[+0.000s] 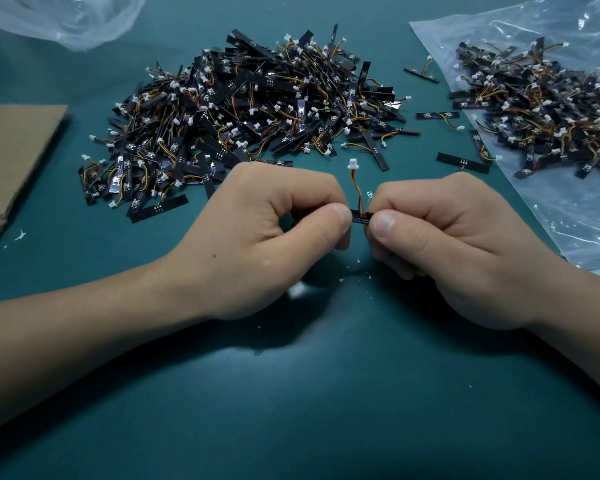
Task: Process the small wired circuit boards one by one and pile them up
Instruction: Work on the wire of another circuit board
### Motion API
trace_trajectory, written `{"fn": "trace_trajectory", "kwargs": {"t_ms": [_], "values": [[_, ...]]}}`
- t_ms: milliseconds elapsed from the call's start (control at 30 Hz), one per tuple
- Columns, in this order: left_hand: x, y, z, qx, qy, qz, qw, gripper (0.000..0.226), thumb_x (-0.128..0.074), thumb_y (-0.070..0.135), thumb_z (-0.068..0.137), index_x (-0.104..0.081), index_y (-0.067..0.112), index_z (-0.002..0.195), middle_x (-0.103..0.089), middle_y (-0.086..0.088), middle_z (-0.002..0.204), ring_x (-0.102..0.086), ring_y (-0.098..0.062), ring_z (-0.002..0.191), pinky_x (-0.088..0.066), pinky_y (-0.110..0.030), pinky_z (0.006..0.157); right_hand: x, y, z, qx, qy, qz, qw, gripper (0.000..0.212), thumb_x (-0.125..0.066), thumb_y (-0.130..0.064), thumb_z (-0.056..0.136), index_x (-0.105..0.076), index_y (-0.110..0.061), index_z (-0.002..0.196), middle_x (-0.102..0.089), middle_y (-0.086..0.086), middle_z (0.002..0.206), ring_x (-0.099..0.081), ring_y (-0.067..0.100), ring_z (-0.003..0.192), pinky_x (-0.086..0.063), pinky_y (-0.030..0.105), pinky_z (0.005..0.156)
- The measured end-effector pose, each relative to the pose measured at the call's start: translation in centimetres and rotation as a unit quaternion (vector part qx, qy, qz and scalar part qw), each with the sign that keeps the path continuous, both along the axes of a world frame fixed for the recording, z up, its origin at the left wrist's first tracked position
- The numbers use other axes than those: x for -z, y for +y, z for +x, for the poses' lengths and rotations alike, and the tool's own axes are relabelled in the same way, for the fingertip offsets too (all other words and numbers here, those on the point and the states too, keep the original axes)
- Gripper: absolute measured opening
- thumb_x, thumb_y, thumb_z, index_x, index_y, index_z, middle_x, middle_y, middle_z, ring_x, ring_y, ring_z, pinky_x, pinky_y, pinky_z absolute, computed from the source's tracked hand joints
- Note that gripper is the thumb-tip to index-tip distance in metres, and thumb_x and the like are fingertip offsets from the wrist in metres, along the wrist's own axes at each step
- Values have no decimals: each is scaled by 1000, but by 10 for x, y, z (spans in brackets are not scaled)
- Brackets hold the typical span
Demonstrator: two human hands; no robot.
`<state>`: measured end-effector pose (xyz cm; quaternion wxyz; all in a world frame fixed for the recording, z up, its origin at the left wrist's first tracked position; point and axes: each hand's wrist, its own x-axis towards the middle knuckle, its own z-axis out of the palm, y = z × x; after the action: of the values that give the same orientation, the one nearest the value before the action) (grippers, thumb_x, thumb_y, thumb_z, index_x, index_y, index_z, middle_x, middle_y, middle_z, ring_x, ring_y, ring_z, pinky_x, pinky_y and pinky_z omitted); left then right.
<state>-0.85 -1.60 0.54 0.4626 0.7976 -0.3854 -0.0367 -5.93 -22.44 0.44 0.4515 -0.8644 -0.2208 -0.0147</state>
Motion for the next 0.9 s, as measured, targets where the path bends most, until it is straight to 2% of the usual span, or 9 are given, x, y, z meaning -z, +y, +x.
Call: {"fn": "trace_trajectory", "kwargs": {"t_ms": [167, 300, 500, 633, 733, 800, 900], "values": [[-1, 1, 1, 16, 20, -9, 1000, 24, -55, 9, 93, -63, 21, 74, -59, -2, 63, -56, -17, 63, -42, -29, 63, 1, 2, -2, -14, -49, -43, 998, 27, -52, -21, 102, -52, -29, 76, -45, -7, 57, -44, 10, 54, -33, 18, 54], [-1, 2, 0, 19, -5, -18, 1000, 21, -56, 12, 95, -66, 19, 77, -60, -1, 65, -57, -16, 65, -44, -27, 64, 2, 2, -1, 12, -35, -18, 999, 25, -47, -29, 99, -58, -26, 77, -51, 0, 55, -49, 18, 53, -38, 27, 53], [3, -1, 4, 40, -13, 24, 999, 24, -58, 18, 98, -71, 18, 78, -65, -1, 68, -62, -22, 68, -47, -35, 66, 3, 0, -4, 55, -89, 9, 995, 33, -46, -24, 98, -59, -13, 70, -49, 2, 51, -47, 19, 50, -37, 25, 50], [1, 1, 3, 26, -56, 1, 998, 27, -53, 21, 97, -71, 17, 77, -66, 5, 72, -60, -18, 75, -46, -34, 74, 3, 3, -2, 65, -45, 9, 997, 30, -44, -32, 99, -58, -27, 73, -52, 3, 54, -50, 20, 52, -38, 25, 52], [1, 2, 2, -5, -43, -18, 999, 26, -54, 19, 94, -67, 18, 72, -64, 5, 68, -59, -18, 75, -46, -33, 72, 3, 4, 1, 51, -12, -10, 999, 33, -45, -34, 101, -59, -28, 73, -56, 0, 58, -54, 17, 55, -39, 24, 56], [2, -1, 3, -18, -27, 13, 999, 25, -55, 18, 95, -69, 19, 74, -64, 2, 68, -61, -18, 74, -47, -35, 70, 2, 2, 2, 41, -47, -29, 998, 35, -48, -26, 101, -62, -18, 70, -56, -5, 67, -56, 14, 63, -40, 24, 63], [3, -4, 4, -27, 0, 33, 999, 22, -54, 21, 97, -68, 21, 80, -65, -1, 70, -62, -20, 72, -48, -37, 69, 1, 2, -1, 48, -108, -44, 992, 37, -48, -23, 100, -68, -10, 72, -60, -1, 91, -58, 8, 80, -42, 21, 77]]}}
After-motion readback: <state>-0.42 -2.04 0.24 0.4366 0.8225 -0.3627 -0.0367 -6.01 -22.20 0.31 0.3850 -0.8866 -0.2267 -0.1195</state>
